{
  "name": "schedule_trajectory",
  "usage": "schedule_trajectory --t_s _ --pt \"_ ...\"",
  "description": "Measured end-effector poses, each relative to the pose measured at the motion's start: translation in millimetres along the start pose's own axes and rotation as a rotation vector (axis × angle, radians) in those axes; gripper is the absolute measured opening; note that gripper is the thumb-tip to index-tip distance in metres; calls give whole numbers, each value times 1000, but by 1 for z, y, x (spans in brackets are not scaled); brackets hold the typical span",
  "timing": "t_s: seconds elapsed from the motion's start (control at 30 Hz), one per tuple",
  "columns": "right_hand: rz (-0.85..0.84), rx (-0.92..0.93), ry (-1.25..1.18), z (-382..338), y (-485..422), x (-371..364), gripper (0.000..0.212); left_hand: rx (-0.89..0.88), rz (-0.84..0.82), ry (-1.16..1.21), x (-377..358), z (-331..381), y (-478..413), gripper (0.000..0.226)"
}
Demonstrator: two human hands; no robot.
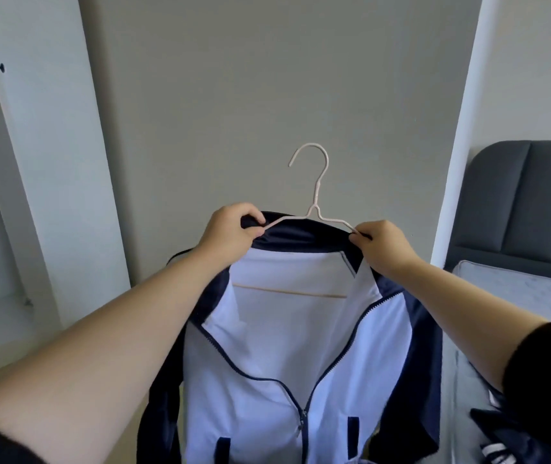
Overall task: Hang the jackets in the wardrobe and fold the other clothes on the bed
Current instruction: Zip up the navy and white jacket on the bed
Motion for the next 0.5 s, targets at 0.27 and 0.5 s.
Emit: schedule_trajectory --t_s 0.27,0.5 --pt "215 33 49 3 9 5 19 558 -324 654 6 -5 -2 21" --pt "209 127 34 -5 13 2 18 435 -372 -129 -10 8 -4 22"
Point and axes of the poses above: each hand's wrist, its own y-axis away from the middle knuckle, its own x-axis out of the back of the hand, z = x × y, the point moved 4 cm from there along -y, towards the middle knuckle, and after that the axes turned 13 degrees about -z, right-handed, at the moved point
